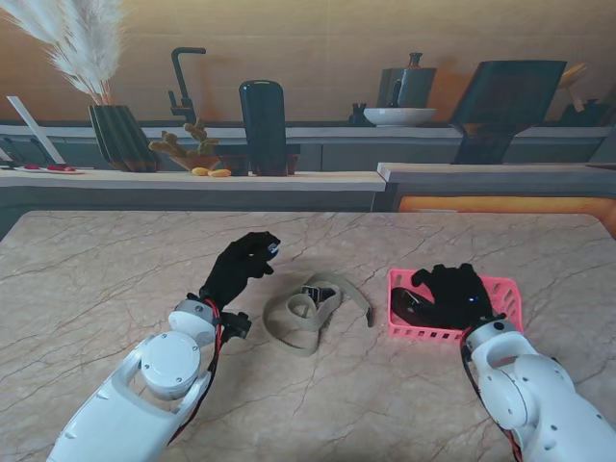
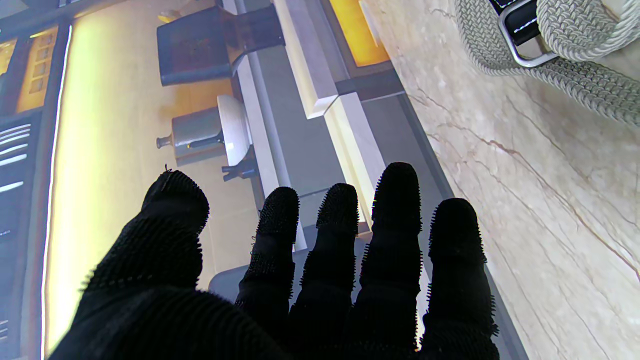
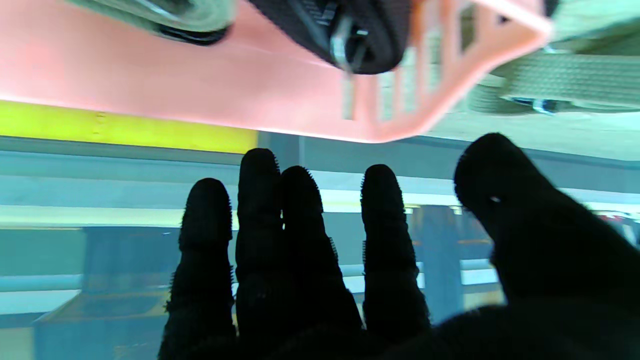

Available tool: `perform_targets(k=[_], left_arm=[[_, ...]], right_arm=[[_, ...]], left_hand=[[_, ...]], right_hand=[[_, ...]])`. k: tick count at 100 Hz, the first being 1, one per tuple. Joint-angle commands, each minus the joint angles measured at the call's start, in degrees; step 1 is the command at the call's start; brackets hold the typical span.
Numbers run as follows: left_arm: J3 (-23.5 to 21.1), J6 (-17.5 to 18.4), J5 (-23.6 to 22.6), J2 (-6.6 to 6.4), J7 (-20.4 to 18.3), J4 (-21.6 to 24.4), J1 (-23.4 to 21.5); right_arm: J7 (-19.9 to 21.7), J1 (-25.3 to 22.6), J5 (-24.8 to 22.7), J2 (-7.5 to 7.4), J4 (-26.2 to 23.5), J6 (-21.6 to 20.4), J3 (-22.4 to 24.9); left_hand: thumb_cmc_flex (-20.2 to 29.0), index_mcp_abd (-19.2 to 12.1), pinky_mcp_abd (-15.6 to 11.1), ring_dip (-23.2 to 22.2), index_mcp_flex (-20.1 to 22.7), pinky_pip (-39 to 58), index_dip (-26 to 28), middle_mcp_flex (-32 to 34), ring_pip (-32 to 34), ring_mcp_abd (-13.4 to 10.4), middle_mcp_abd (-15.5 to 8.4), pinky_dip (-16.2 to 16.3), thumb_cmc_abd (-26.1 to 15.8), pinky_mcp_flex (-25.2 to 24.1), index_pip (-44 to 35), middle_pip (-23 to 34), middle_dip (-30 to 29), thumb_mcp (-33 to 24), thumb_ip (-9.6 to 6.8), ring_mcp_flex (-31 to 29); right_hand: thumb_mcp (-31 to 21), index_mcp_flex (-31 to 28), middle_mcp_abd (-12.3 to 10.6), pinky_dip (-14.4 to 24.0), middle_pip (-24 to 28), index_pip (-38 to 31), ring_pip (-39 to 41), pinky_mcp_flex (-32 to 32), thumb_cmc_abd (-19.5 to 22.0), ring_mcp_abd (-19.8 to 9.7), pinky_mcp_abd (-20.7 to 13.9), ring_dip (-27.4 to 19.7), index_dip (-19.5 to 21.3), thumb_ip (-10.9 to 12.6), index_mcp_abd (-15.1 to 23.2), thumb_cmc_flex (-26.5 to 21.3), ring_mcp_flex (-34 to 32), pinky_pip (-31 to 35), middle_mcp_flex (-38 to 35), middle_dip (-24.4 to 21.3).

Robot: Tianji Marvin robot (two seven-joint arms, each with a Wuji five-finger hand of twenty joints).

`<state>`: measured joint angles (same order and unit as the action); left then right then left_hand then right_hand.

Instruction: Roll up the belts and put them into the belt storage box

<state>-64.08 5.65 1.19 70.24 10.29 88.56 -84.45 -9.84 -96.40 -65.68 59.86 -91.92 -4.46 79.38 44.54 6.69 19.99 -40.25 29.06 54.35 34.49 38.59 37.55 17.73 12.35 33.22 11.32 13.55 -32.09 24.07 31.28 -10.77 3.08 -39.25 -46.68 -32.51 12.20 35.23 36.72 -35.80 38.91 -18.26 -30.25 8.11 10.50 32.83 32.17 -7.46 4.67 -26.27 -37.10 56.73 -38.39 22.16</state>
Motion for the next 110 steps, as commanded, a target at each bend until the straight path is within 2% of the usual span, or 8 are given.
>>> perform_targets(k=[1,24,30,41,64,69,88,110], left_arm=[[-0.13,0.08,0.02,0.14,0.01,0.47,-0.55],[-0.27,0.32,-0.25,0.12,0.11,0.39,-0.6],[-0.29,0.3,-0.24,0.13,0.12,0.38,-0.61],[-0.36,0.27,-0.11,0.11,0.03,0.45,-0.68],[-0.55,0.24,-0.03,0.15,0.27,0.64,-0.87],[-0.57,0.19,-0.01,0.17,0.35,0.7,-0.91],[-0.57,-0.01,-0.03,0.19,0.36,0.58,-0.79],[-0.58,-0.23,0.18,0.21,0.26,0.48,-0.69]], right_arm=[[0.48,1.09,0.15,0.57,-0.91,-1.54,-1.46],[2.57,6.54,3.16,0.37,1.48,-7.12,-7.36],[2.86,8.21,4.32,0.43,2.32,-7.91,-9.31],[3.42,11.17,6.89,0.72,3.59,-8.42,-13.09],[4.47,18.07,10.58,1.14,8.48,-9.08,-21.15],[4.64,19.51,11.53,1.29,9.7,-8.99,-22.87],[5.35,24.75,14.33,1.84,14.25,-8.04,-29.09],[6.83,30.26,17.15,2.34,19.07,-8.38,-35.36]], left_hand=[[0.7,-2.24,-0.17,-0.7,1.18,1.31,0.56,1.35,0.34,-0.24,-1.7,0.88,-1.84,-0.68,0.52,1.28,0.93,1.44,-2.54,0.81],[0.67,-2.26,-0.24,-0.81,1.42,1.25,0.62,2.08,0.22,-0.06,-1.67,1.32,-1.83,-1.02,0.6,1.37,1.07,1.59,-2.54,0.9],[0.69,-2.28,-0.29,-0.84,1.41,1.25,0.62,2.16,0.2,-0.14,-1.73,1.43,-1.94,-1.1,0.66,1.38,1.11,1.59,-2.55,0.94],[0.75,-2.29,-0.37,-0.9,1.44,1.25,0.64,2.2,0.23,-0.16,-1.73,1.61,-2.03,-1.21,0.69,1.41,1.17,1.62,-2.55,0.94],[0.81,-2.18,-0.4,-1.0,1.54,1.16,0.69,2.5,0.28,-0.1,-1.65,1.88,-2.18,-1.31,0.71,1.58,1.31,1.77,-2.57,1.02],[0.77,-2.3,-0.53,-1.01,1.54,1.22,0.69,2.61,0.31,-0.15,-1.73,1.95,-2.21,-1.24,0.72,1.65,1.35,1.84,-2.56,0.99],[0.84,-2.29,-0.44,-1.01,1.61,1.18,0.69,2.76,0.28,-0.13,-1.76,2.07,-2.33,-1.27,0.74,1.73,1.4,1.98,-2.56,1.03],[0.9,-2.23,-0.47,-1.03,1.67,1.1,0.69,2.94,0.31,-0.12,-1.66,2.17,-2.6,-1.36,0.76,1.86,1.48,2.19,-2.57,1.12]], right_hand=[[-2.49,1.44,-0.61,-1.21,0.03,0.72,-1.21,-0.13,0.6,-0.84,-1.19,-0.84,-0.11,2.84,-0.04,1.62,-1.19,-1.27,-0.92,-0.06],[-6.0,0.46,-1.84,-2.3,-0.47,-1.45,-2.6,-1.14,-0.64,-2.04,-2.16,-1.16,0.66,2.4,5.14,-1.86,-2.79,-3.49,-2.22,-0.19],[-5.82,0.94,-2.08,-2.37,-0.76,-4.9,-3.06,-1.57,-1.17,-2.22,-1.97,-0.98,-2.71,-1.2,8.07,-4.12,-3.3,-3.92,-2.7,-0.18],[-5.23,1.16,-2.69,-2.08,-1.12,-8.71,-3.32,-2.11,-1.39,-2.52,-1.06,-0.98,-5.37,-3.15,11.61,-6.95,-4.14,-3.87,-3.84,-0.29],[-7.55,1.78,-2.75,-1.53,-1.54,-7.01,-3.44,-1.15,-2.29,-2.64,-0.71,-0.57,-5.81,-0.33,8.94,-2.32,-2.93,-4.41,-2.71,-0.03],[-7.95,1.67,-2.56,-0.96,-1.65,-4.53,-3.66,-0.73,-2.41,-2.64,-0.82,-0.6,-2.0,1.7,7.76,-1.11,-2.21,-4.97,-1.84,0.02],[-7.37,3.83,-1.32,-0.97,-2.83,-2.17,-5.53,2.21,-3.96,-2.25,-0.74,-1.25,-1.96,1.71,4.31,1.79,2.82,-6.28,3.63,-0.24],[-6.95,2.3,-0.75,-0.89,-3.63,-2.29,-7.28,4.42,-4.82,-2.05,-0.51,-2.2,-1.47,1.65,5.89,1.32,5.83,-7.6,6.38,-0.65]])
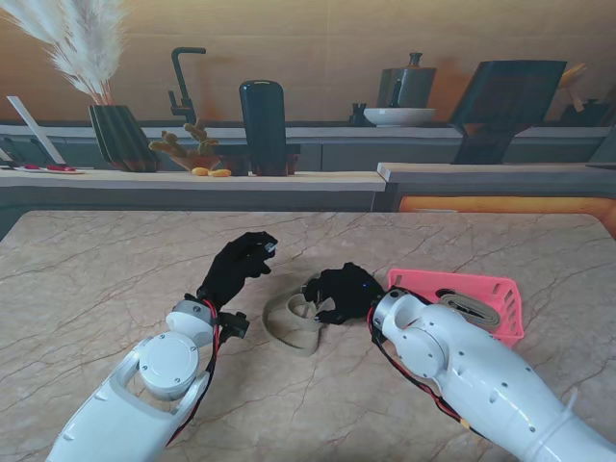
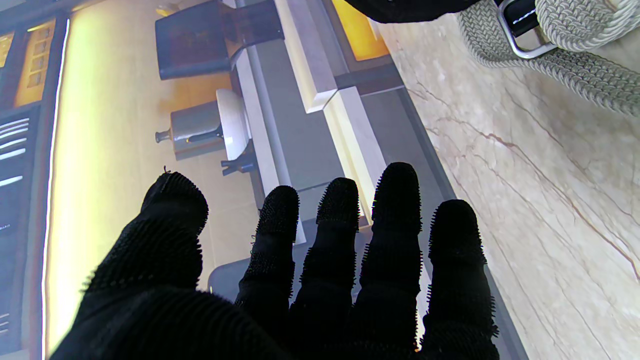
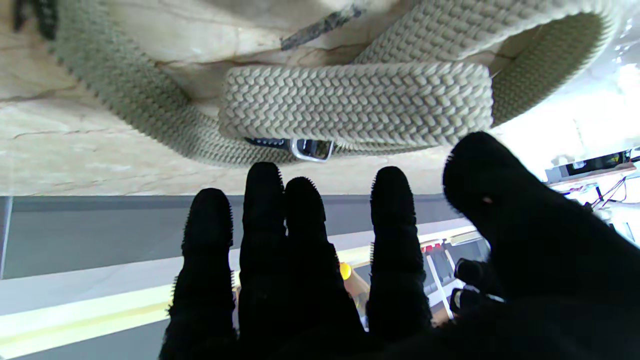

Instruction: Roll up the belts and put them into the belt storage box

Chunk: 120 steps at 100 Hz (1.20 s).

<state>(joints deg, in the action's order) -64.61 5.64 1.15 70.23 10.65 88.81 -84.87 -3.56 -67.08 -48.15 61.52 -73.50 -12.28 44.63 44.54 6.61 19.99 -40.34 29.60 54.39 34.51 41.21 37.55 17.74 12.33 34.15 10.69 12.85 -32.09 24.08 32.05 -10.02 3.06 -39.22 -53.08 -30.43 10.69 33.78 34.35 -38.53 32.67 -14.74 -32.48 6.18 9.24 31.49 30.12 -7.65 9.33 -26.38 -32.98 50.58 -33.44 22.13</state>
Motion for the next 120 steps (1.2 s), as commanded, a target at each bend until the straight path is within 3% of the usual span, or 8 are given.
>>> perform_targets(k=[1,24,30,35,56,61,78,120], left_arm=[[-0.06,-0.22,0.23,0.22,-0.09,0.22,-0.26],[-0.06,-0.29,0.31,0.25,-0.01,0.15,-0.22],[-0.07,-0.28,0.3,0.26,0.02,0.15,-0.21],[-0.08,-0.29,0.31,0.27,0.05,0.18,-0.22],[-0.15,-0.3,0.19,0.32,0.29,0.1,-0.17],[-0.19,-0.28,0.12,0.33,0.38,0.07,-0.18],[-0.23,-0.46,-0.22,0.36,0.63,-0.08,-0.12],[0.41,-1.52,-3.36,0.09,0.04,-2.62,1.75]], right_arm=[[0.62,1.19,-0.29,0.69,0.86,-0.64,-0.89],[2.14,3.94,2.43,1.07,3.77,-2.26,-5.13],[2.06,4.01,2.49,1.08,3.98,-2.66,-5.6],[2.31,4.04,2.58,1.02,3.95,-3.18,-5.85],[4.12,4.57,2.25,0.33,3.49,-7.62,-6.46],[3.75,4.63,1.87,0.34,3.44,-8.04,-6.42],[2.93,3.13,1.52,0.48,1.12,-7.5,-3.51],[0.79,-3.79,-0.7,0.58,-9.68,-4.71,8.43]], left_hand=[[0.93,-2.17,-0.48,-0.94,1.14,1.07,0.68,0.29,0.32,-0.13,-1.69,1.24,-1.95,-0.66,0.76,1.84,0.7,1.45,-2.55,1.09],[0.94,-2.35,-0.63,-0.97,1.19,1.05,0.7,0.44,0.44,-0.34,-1.76,1.32,-2.07,-0.66,0.72,1.96,0.78,1.75,-2.55,0.92],[0.96,-2.34,-0.61,-0.98,1.17,1.09,0.71,0.56,0.46,-0.23,-1.84,1.35,-2.08,-0.59,0.7,2.03,0.81,1.81,-2.55,0.88],[0.96,-2.35,-0.63,-1.0,1.21,1.1,0.72,0.61,0.49,-0.2,-1.81,1.37,-2.04,-0.57,0.66,2.07,0.83,1.86,-2.55,0.84],[1.0,-2.51,-0.66,-0.99,1.15,1.09,0.74,0.67,0.5,-0.38,-1.82,1.41,-2.14,-0.52,0.59,2.08,0.85,1.98,-2.56,0.75],[1.05,-2.47,-0.77,-0.98,1.18,1.07,0.75,0.7,0.44,-0.28,-1.79,1.4,-2.13,-0.52,0.57,2.09,0.86,1.99,-2.57,0.86],[1.02,-2.53,-0.76,-0.45,1.01,0.77,0.65,-0.11,-0.77,-0.79,-1.92,1.33,-1.98,-0.88,0.74,1.49,0.57,2.1,-2.54,2.22],[1.57,-3.59,-1.49,4.92,0.92,-3.16,-0.1,-3.08,-11.08,-2.78,-3.01,0.47,-0.65,-3.1,2.54,-3.18,-2.31,1.82,-2.34,8.01]], right_hand=[[-0.54,0.0,0.75,0.56,-1.22,0.35,-1.08,0.95,-2.73,-0.11,0.78,-0.88,0.62,1.83,1.35,1.38,1.73,-1.5,1.31,-0.61],[-0.16,-4.25,0.2,0.63,-1.75,-1.61,-1.73,1.39,-3.67,-0.39,1.18,-1.35,1.74,1.63,4.56,1.27,1.73,-2.53,0.19,-0.93],[0.22,-5.68,-0.27,1.26,-2.08,-5.71,-1.93,1.0,-5.13,-0.39,1.44,-1.4,-1.34,-2.79,7.08,-0.96,0.85,-3.2,-1.75,-0.57],[0.06,-6.66,-0.65,1.37,-2.09,-10.39,-2.04,0.83,-6.28,-0.47,1.61,-1.41,-4.58,-4.61,9.68,-2.66,0.19,-3.51,-4.03,-0.35],[-1.67,-15.46,-3.45,0.93,-2.54,-18.93,-2.49,-0.55,-6.33,-1.73,1.96,-1.69,-8.2,-5.65,17.56,-5.86,-2.47,-4.16,-10.38,-0.23],[-2.05,-18.66,-4.73,0.77,-1.86,-20.53,-2.3,-1.1,-5.56,-2.07,2.31,-1.69,-9.54,-5.84,17.01,-6.83,-3.84,-4.15,-14.08,0.05],[-2.23,-18.75,-6.21,0.58,-1.25,-21.43,-1.67,-1.74,-4.66,-2.46,2.57,-1.52,-9.32,-6.31,16.02,-8.02,-5.66,-4.07,-17.55,0.27],[-1.81,-17.77,-6.48,0.21,0.27,-21.4,-0.09,-2.49,-3.41,-3.07,2.57,-0.77,-7.56,-6.44,14.93,-8.81,-7.65,-3.61,-20.37,1.36]])
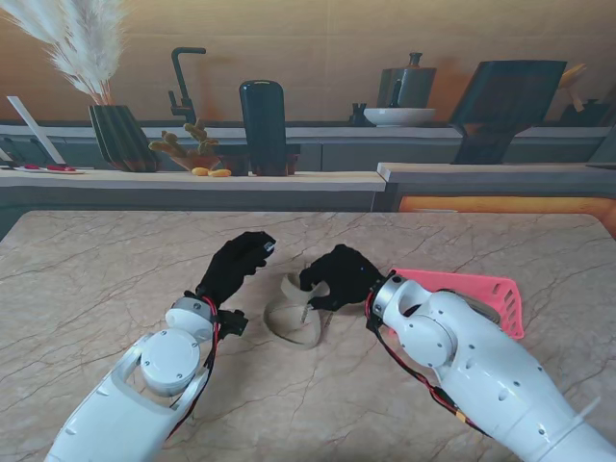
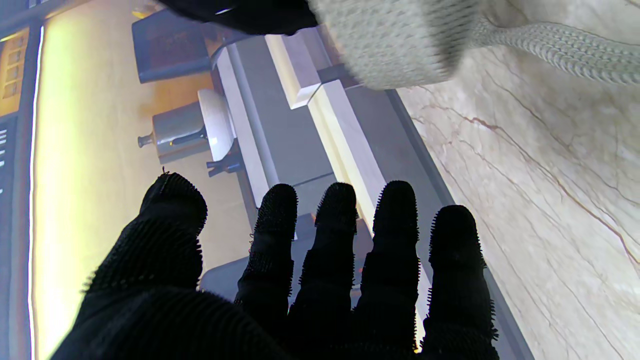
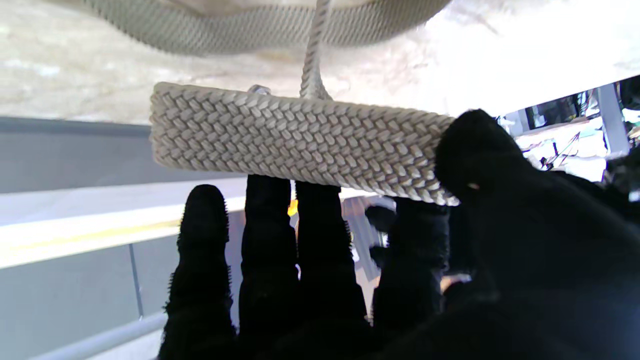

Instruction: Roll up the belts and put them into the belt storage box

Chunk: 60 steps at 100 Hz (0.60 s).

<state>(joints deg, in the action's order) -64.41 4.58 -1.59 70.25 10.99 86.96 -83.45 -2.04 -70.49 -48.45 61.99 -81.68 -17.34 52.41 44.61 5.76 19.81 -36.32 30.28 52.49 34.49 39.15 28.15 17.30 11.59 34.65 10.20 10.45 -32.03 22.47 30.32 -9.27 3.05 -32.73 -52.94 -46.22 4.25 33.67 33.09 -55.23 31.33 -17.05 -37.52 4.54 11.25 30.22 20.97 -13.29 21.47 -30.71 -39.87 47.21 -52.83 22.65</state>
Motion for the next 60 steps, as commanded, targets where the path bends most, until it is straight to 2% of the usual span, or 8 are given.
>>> perform_targets(k=[1,17,20,27,36,43,50,60], left_arm=[[0.24,-0.48,-0.75,0.08,-0.28,-0.87,0.41],[0.83,-1.47,-1.8,0.35,0.6,-2.24,1.47],[0.94,-1.72,-1.72,0.4,0.64,-2.43,1.65],[1.24,-1.93,-1.54,0.38,0.27,-2.72,1.97],[1.69,-0.9,-2.27,-0.03,-1.0,-3.09,2.27],[2.29,0.87,-5.42,-0.51,-1.35,-3.65,2.61],[2.96,2.78,-9.81,-0.99,-0.98,-4.41,3.06],[3.69,5.54,-14.73,-1.64,-0.44,-5.21,3.51]], right_arm=[[-0.8,-0.51,-0.54,0.11,-1.7,0.38,0.87],[-1.62,-2.81,-1.14,0.13,-4.77,0.41,4.26],[-1.76,-3.24,-1.17,0.14,-5.32,0.32,4.81],[-2.34,-4.22,-1.84,0.11,-6.49,0.02,6.01],[-2.76,-5.27,-2.49,0.07,-7.75,0.06,7.09],[-2.9,-5.83,-2.5,0.11,-8.4,0.42,7.6],[-2.76,-6.21,-2.01,0.2,-8.91,1.03,7.94],[-2.88,-6.49,-1.18,0.4,-9.34,2.13,8.3]], left_hand=[[1.53,-2.79,-1.36,0.94,0.25,-1.31,-0.08,-1.09,-1.77,-2.38,-2.22,-0.03,-0.09,-0.73,2.5,-1.64,-0.61,1.04,-2.33,1.57],[1.62,-2.92,-2.04,2.15,0.09,-2.77,-0.18,-2.7,-4.08,-2.96,-2.46,-0.34,-0.08,-1.7,2.98,-3.04,-1.46,0.63,-2.3,3.63],[1.62,-2.93,-2.43,2.63,-0.06,-3.58,-0.25,-3.46,-4.84,-3.08,-0.84,-0.58,0.09,-1.88,3.25,-3.74,-1.95,0.47,-2.3,4.27],[1.55,-3.16,-3.3,3.43,-0.99,-5.22,-0.43,-5.35,-6.12,-3.49,-1.22,-1.09,0.89,-2.63,3.83,-4.96,-2.81,0.07,-2.32,5.91],[0.74,-3.9,-5.49,5.11,-5.32,-8.64,-1.38,-9.66,-8.71,-4.92,-2.05,-2.29,3.09,-3.88,5.94,-7.08,-4.49,-0.79,-2.43,8.88],[-1.83,-4.65,-7.01,7.1,-9.23,-12.73,-3.19,-13.49,-11.1,-5.97,-3.72,-3.04,5.89,-4.39,7.73,-8.44,-6.52,-5.51,-2.18,11.24],[-2.48,-4.81,-7.62,8.04,-12.07,-15.24,-4.31,-16.32,-12.73,-6.12,-3.7,-4.09,7.94,-4.85,9.42,-9.65,-7.57,-6.99,-2.13,12.76],[-6.57,-5.18,-8.11,9.48,-14.92,-18.37,-6.77,-18.68,-14.4,-7.55,-4.2,-4.71,12.2,-4.9,10.81,-10.08,-9.19,-15.51,-1.23,13.42]], right_hand=[[-1.9,-1.93,0.04,0.31,1.58,-4.69,1.34,-0.18,1.74,-1.38,0.53,0.55,1.66,-0.79,2.79,-4.46,-0.85,-0.23,-0.93,0.88],[-1.07,-0.99,0.49,0.21,2.54,-4.31,2.18,-0.58,2.71,-1.48,0.31,1.04,3.31,-0.49,2.86,-4.89,-1.09,0.22,-0.69,1.66],[-1.0,-0.88,0.5,0.21,2.61,-4.32,2.26,-0.59,2.78,-1.46,0.28,1.1,3.48,-0.46,2.68,-4.95,-1.09,0.28,-0.68,1.71],[-0.85,-0.77,0.51,0.21,2.81,-4.2,2.48,-0.68,2.81,-1.5,0.34,1.22,3.82,-0.32,2.37,-4.98,-1.19,0.42,-0.77,1.85],[-0.99,-0.86,0.53,0.14,2.94,-4.07,2.63,-0.56,2.75,-1.5,0.38,1.3,3.96,-0.11,1.76,-5.05,-1.34,0.39,-0.91,1.94],[-1.05,-0.84,0.43,0.1,3.04,-3.98,2.75,-0.56,2.76,-1.44,0.5,1.37,4.05,-0.02,1.51,-5.07,-1.5,0.4,-1.11,2.01],[-1.03,-0.83,0.49,0.07,3.1,-3.93,2.84,-0.52,2.8,-1.47,0.62,1.43,4.12,0.01,1.27,-5.09,-1.56,0.4,-1.21,2.07],[-0.99,-0.88,0.34,0.05,3.23,-3.83,3.04,-0.56,2.86,-1.35,0.66,1.56,4.24,0.06,1.18,-5.19,-1.75,0.46,-1.41,2.16]])
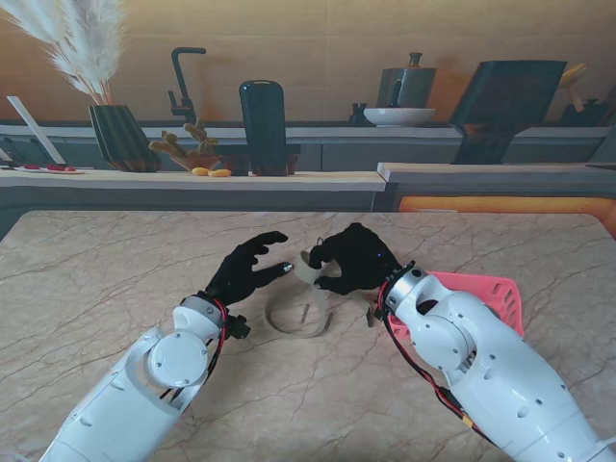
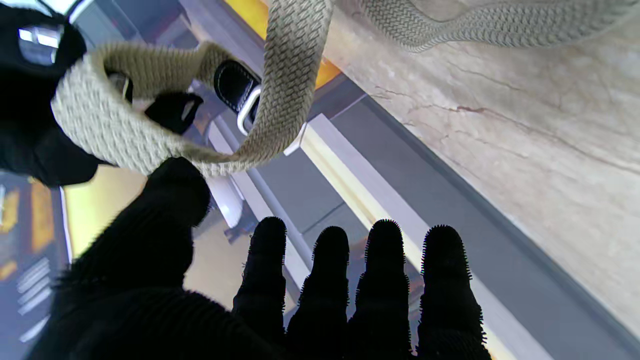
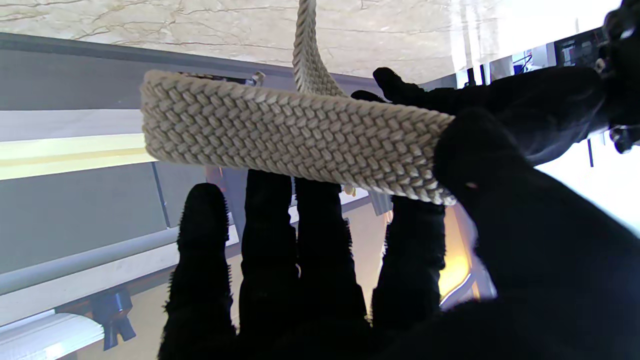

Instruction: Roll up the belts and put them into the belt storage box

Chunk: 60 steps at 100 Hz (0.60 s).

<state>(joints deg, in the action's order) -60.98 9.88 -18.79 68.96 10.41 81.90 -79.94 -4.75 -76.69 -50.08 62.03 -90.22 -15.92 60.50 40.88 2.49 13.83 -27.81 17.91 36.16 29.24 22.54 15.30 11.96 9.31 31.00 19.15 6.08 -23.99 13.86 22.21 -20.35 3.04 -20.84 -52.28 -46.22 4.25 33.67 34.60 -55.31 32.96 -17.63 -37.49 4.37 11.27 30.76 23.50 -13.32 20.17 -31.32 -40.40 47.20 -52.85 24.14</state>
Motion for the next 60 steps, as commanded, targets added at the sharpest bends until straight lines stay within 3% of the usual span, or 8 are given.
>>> perform_targets(k=[1,15,29,42,60], left_arm=[[0.33,0.56,2.07,-0.42,0.13,-0.24,0.05],[1.32,2.32,-1.73,-1.19,-0.66,-0.72,0.65],[3.61,2.94,-4.54,-0.44,3.61,-1.85,1.58],[5.29,4.17,-7.81,-0.31,5.96,-2.59,2.25],[6.85,5.79,-10.84,-0.13,8.62,-3.76,3.1]], right_arm=[[-0.18,-0.31,0.55,0.39,-0.85,0.83,0.25],[-0.14,-0.47,2.39,0.74,-1.47,2.59,0.63],[1.33,-0.39,6.27,1.14,-1.83,4.72,0.07],[1.01,0.23,6.9,1.36,-1.13,5.28,-0.81],[0.49,0.94,8.01,1.73,-0.54,6.72,-1.73]], left_hand=[[-3.03,-1.87,-2.13,1.06,-2.74,-2.23,-1.67,-2.2,-1.67,-2.22,-1.84,-1.1,3.65,-0.58,2.86,-1.52,-1.16,-4.98,-1.16,1.65],[-4.32,-2.12,-2.29,2.02,-5.35,-5.0,-3.19,-3.93,-3.02,-3.05,-2.45,-1.96,6.46,-0.37,4.47,-2.17,-1.78,-9.1,-1.07,2.05],[-3.89,-1.97,-1.33,1.61,-6.08,-4.05,-3.31,-3.04,-2.15,-3.51,-2.74,-0.47,7.06,0.48,2.56,-1.08,-2.31,-12.9,-0.65,0.57],[-2.93,-1.81,-1.12,1.26,-4.8,-2.11,-2.96,-1.35,-0.82,-3.82,-3.25,0.38,4.95,0.85,0.05,0.79,-2.45,-13.54,-0.25,-0.87],[0.58,-1.9,-0.35,0.19,-0.72,3.25,-1.59,3.18,2.52,-3.71,-3.36,0.81,-0.77,1.12,-4.54,3.8,-1.8,-8.9,-0.2,-3.42]], right_hand=[[-1.66,-0.88,0.35,0.05,1.74,-3.74,1.43,0.02,2.84,-1.17,0.64,1.03,1.72,0.11,2.47,-4.62,-1.22,0.46,-1.41,0.68],[-1.54,-0.75,0.46,0.07,2.12,-3.65,1.9,-0.18,2.95,-1.16,0.61,1.29,1.92,0.18,2.2,-4.69,-1.53,0.65,-1.73,0.9],[-1.49,-0.75,0.81,0.12,2.39,-3.57,2.37,-0.21,2.96,-0.92,0.56,1.57,2.03,0.29,1.86,-4.85,-1.57,0.85,-1.79,1.05],[-1.33,-0.79,0.78,0.15,2.53,-3.45,2.66,-0.25,3.01,-0.93,0.65,1.75,2.08,0.31,1.83,-4.88,-1.6,0.99,-1.9,1.13],[-1.26,-0.78,0.83,0.13,2.59,-3.34,2.86,-0.23,3.05,-0.9,0.62,1.89,2.22,0.43,1.7,-4.93,-1.61,1.06,-1.83,1.2]])
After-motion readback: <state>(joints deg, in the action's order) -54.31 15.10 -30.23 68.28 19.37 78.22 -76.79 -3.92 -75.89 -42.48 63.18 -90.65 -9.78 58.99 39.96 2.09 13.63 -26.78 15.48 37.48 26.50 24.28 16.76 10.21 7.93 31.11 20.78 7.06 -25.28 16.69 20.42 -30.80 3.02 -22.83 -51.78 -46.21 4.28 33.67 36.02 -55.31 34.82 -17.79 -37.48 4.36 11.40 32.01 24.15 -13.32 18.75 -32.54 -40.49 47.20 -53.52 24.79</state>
